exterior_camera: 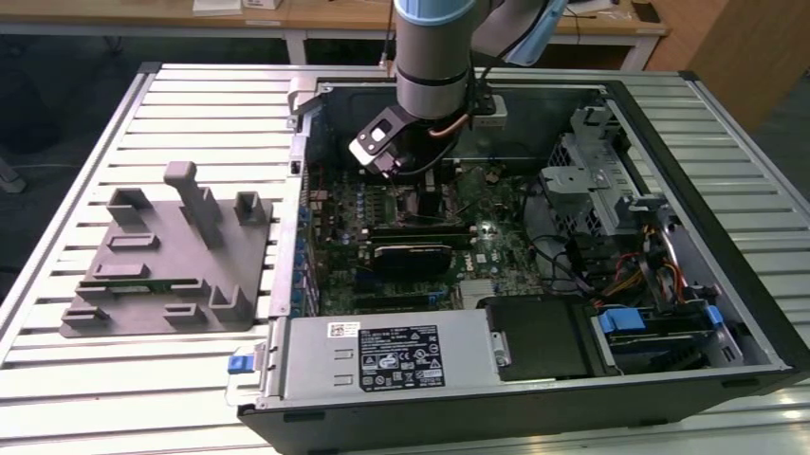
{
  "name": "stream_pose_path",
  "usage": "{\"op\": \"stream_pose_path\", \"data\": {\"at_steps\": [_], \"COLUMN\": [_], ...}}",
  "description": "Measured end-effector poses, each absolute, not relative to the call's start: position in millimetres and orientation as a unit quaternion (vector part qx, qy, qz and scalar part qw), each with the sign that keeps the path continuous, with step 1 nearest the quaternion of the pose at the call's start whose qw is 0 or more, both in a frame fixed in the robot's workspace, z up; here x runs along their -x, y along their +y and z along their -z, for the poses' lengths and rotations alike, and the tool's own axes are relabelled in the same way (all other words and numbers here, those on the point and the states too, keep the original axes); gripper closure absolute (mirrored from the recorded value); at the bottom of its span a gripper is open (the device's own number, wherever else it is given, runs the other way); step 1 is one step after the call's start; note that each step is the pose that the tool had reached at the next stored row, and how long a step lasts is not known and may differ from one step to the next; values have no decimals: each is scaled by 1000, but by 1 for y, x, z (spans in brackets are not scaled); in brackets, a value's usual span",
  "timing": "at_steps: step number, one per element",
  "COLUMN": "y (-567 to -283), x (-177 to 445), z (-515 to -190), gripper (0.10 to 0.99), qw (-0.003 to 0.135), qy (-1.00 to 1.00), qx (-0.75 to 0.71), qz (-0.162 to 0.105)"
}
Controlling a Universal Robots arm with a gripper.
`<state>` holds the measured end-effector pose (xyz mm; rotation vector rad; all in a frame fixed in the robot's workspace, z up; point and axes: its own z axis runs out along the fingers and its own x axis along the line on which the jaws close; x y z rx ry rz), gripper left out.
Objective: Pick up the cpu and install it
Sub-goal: 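Place the cpu into insertion slot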
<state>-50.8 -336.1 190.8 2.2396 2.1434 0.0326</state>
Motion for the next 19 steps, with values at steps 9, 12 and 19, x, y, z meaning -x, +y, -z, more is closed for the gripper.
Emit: {"op": "stream_pose_path", "data": {"at_steps": [9, 12, 19], "y": [-336, -336, -336], "x": [51, 51, 51], "z": [-193, -193, -193], "gripper": [471, 471, 549], "qw": [21, 21, 20], "qy": [691, 691, 691], "qx": [-722, -722, -722], "qz": [-10, -11, -11]}}
